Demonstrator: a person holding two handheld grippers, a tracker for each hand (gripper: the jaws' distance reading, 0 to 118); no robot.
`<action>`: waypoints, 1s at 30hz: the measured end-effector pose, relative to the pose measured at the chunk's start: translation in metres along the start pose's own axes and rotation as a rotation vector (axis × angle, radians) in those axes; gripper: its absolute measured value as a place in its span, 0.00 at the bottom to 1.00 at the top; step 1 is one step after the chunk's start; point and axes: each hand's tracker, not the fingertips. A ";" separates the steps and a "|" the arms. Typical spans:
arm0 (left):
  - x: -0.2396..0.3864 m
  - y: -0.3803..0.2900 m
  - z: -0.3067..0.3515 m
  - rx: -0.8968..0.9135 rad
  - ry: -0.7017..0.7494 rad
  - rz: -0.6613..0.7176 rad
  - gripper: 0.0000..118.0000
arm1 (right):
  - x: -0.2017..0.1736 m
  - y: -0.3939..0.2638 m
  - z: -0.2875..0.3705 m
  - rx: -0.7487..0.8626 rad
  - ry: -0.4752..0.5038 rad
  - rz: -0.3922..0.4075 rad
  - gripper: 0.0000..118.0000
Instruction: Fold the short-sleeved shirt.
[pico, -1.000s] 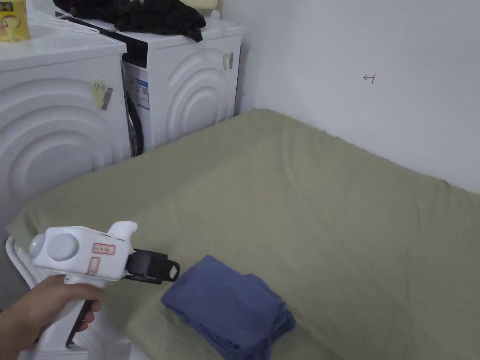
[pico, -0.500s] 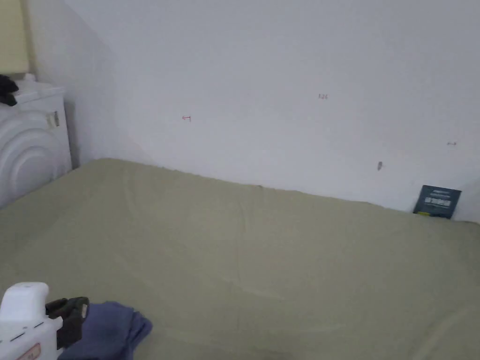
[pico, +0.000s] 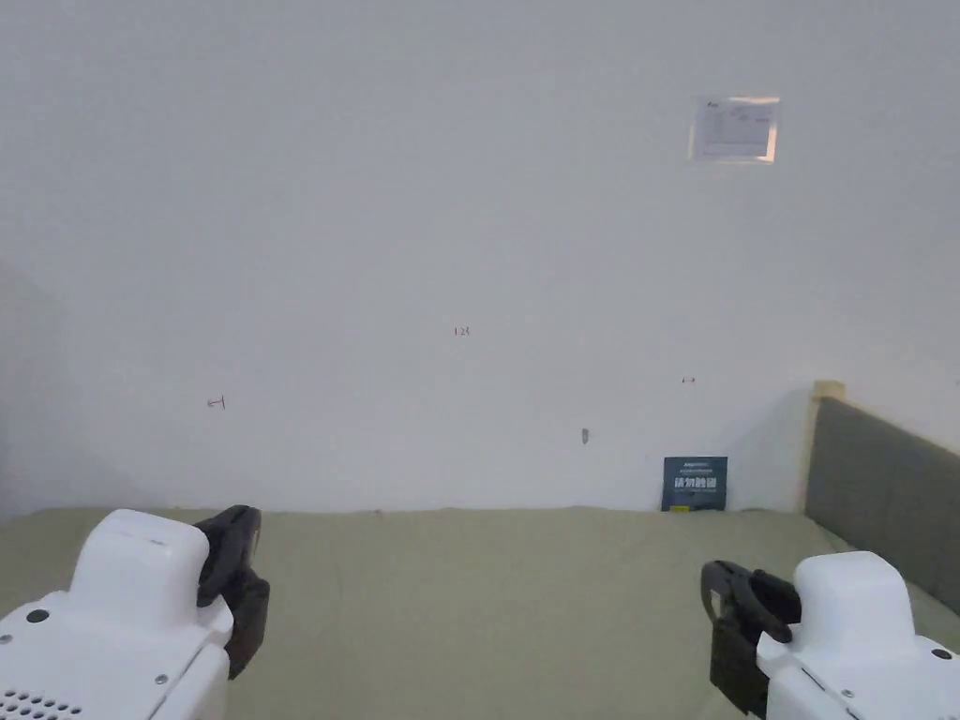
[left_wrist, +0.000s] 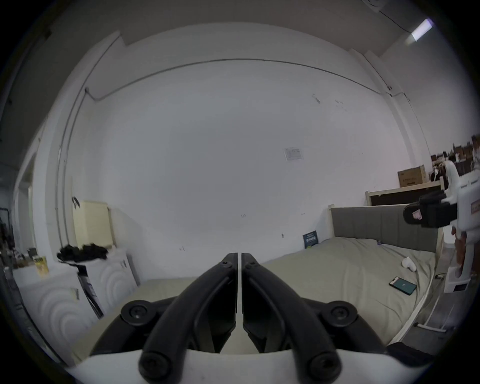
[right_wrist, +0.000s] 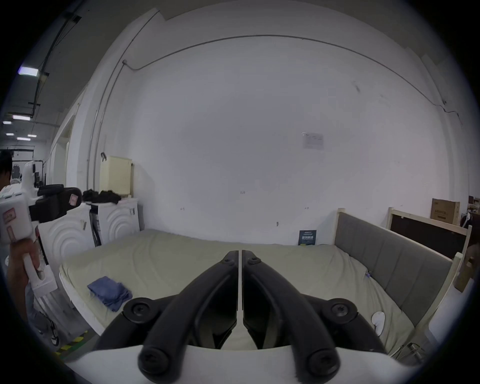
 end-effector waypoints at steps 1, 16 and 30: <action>0.001 0.000 0.007 0.012 0.003 -0.003 0.04 | 0.001 -0.001 0.002 0.021 -0.009 -0.012 0.03; 0.005 -0.020 0.003 -0.017 0.022 0.095 0.14 | -0.010 -0.013 -0.016 0.050 -0.044 -0.027 0.04; 0.011 -0.028 0.000 -0.045 0.020 0.109 1.00 | -0.015 -0.019 -0.014 0.059 -0.043 -0.024 0.97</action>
